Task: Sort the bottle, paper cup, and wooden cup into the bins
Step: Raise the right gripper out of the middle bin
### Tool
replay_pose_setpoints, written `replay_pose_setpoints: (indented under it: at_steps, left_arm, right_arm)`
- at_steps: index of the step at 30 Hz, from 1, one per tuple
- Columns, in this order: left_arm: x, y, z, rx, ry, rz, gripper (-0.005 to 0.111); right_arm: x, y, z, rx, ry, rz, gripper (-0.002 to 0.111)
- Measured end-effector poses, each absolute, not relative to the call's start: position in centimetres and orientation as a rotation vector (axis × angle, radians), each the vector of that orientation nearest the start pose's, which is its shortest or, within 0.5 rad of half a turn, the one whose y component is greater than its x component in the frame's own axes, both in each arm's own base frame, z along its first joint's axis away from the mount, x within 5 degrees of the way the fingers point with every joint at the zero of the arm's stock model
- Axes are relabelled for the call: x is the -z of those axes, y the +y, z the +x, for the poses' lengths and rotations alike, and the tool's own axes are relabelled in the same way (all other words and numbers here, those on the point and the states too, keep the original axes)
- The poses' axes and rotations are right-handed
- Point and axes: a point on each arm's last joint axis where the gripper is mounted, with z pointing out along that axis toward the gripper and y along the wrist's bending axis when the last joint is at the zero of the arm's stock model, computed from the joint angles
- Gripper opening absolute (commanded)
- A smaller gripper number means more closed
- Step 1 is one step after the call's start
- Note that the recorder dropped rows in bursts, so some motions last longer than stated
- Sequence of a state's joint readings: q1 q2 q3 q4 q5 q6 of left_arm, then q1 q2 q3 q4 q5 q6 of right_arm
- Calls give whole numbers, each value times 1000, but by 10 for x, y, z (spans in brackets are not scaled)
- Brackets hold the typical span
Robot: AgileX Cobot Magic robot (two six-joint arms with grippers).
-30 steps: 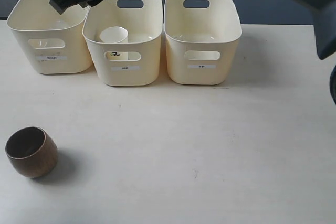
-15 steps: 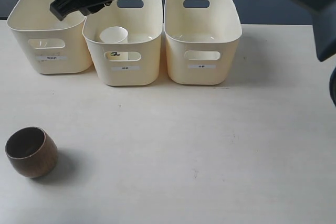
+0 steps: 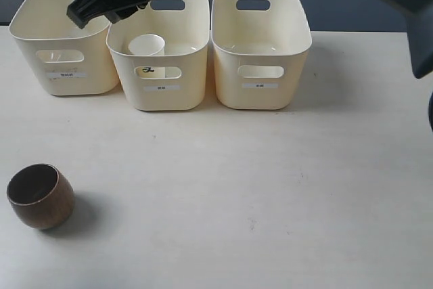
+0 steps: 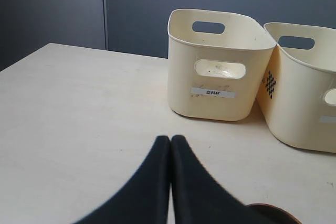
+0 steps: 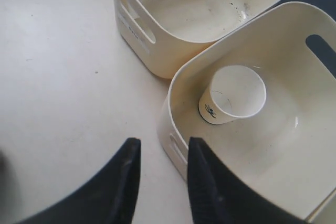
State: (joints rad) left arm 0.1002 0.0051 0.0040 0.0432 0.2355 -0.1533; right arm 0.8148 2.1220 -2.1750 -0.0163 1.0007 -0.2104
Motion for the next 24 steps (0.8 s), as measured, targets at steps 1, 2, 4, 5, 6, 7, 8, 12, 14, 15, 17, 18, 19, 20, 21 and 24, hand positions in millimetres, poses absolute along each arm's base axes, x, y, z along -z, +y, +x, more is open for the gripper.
replay_pose_setpoints:
  at_steps: [1, 2, 4, 5, 6, 7, 8, 12, 14, 15, 17, 18, 19, 20, 21, 24]
  left_arm:
    - [-190, 7, 56, -1, 1718, -190, 0]
    - [-190, 7, 56, -1, 1718, -190, 0]
    - [-190, 7, 56, -1, 1718, -190, 0]
    - [-190, 7, 56, -1, 1718, -190, 0]
    - [-190, 7, 56, -1, 1718, -190, 0]
    - [-190, 7, 56, -1, 1718, -190, 0]
    - [-190, 7, 56, -1, 1718, -190, 0]
    - [-190, 7, 56, -1, 1718, -190, 0]
    - [-190, 7, 56, -1, 1718, -190, 0]
    - [-190, 7, 56, -1, 1718, -190, 0]
    - [-190, 7, 56, -1, 1718, -190, 0]
    - [-190, 7, 56, -1, 1718, -190, 0]
    - [-190, 7, 56, -1, 1718, -190, 0]
    - [-190, 7, 56, -1, 1718, -190, 0]
    - [-190, 7, 56, -1, 1718, -190, 0]
    - [-190, 7, 56, -1, 1718, -190, 0]
  right_arm:
    - [-331, 352, 334, -250, 2130, -1204, 31]
    - [-331, 352, 334, -250, 2130, -1204, 31]
    - [-333, 351, 332, -242, 2126, -1222, 31]
    - [-336, 349, 331, -238, 2122, -1235, 31]
    - [-338, 347, 329, -229, 2121, -1255, 31]
    - [-342, 345, 327, -224, 2116, -1266, 31]
    - [-344, 344, 325, -223, 2117, -1283, 31]
    - [-358, 338, 314, -252, 2101, -1350, 31]
    - [-360, 337, 309, -277, 2101, -1391, 31]
    - [-360, 336, 308, -284, 2106, -1406, 31]
    - [-360, 336, 304, -302, 2109, -1450, 31]
    - [-360, 335, 303, -306, 2111, -1463, 31]
    - [-359, 336, 302, -309, 2107, -1482, 31]
    - [-359, 336, 301, -311, 2104, -1494, 31]
    - [-359, 336, 301, -317, 2096, -1504, 31]
    - [-359, 337, 300, -321, 2074, -1534, 31]
